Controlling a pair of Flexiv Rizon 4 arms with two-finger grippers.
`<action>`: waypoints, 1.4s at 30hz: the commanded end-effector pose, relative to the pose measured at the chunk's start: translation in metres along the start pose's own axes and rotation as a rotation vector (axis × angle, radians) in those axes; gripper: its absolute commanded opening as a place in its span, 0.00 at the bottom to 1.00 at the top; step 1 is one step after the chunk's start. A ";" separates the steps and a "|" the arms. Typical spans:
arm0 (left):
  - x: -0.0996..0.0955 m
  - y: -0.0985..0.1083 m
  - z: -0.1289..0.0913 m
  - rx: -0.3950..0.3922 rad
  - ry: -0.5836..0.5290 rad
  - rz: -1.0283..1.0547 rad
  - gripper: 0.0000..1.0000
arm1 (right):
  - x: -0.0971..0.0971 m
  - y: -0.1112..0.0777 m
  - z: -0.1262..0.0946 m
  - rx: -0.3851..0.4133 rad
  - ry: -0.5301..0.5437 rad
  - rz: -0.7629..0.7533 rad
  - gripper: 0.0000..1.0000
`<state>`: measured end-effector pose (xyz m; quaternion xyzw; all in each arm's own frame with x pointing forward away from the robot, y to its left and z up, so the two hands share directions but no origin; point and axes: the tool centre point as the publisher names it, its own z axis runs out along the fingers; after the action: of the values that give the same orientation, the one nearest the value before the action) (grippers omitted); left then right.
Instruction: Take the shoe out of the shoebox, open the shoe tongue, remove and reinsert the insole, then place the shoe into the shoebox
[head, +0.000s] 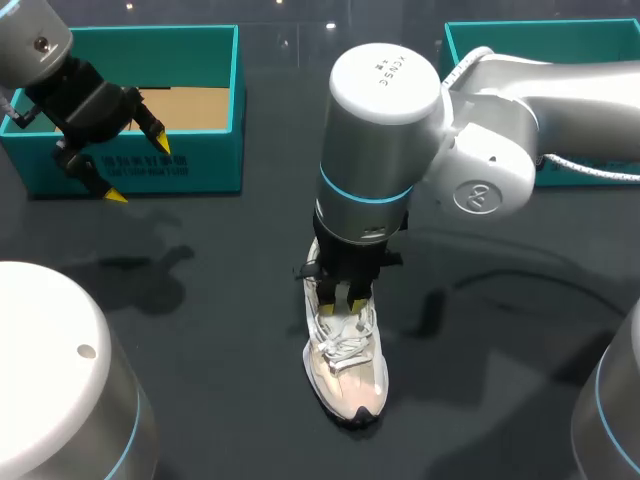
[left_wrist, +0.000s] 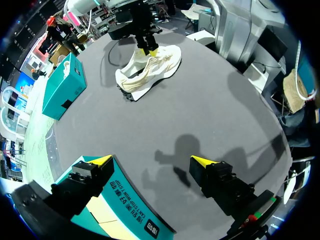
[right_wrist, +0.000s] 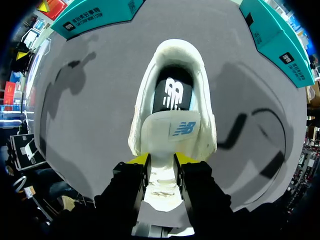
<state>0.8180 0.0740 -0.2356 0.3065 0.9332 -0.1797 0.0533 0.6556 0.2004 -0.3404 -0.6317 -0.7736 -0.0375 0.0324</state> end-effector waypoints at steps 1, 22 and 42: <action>0.001 0.000 0.000 -0.003 0.001 0.001 1.00 | 0.002 -0.001 -0.004 0.006 -0.017 0.007 0.28; 0.001 0.000 0.000 -0.003 0.001 0.001 1.00 | 0.000 0.004 0.030 0.025 0.028 -0.005 0.29; 0.001 0.000 0.000 -0.003 0.001 0.001 1.00 | 0.001 0.036 0.015 -0.038 -0.054 -0.130 0.33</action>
<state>0.8180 0.0740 -0.2355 0.3065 0.9333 -0.1797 0.0533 0.6818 0.2095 -0.3390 -0.5866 -0.8091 -0.0301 -0.0169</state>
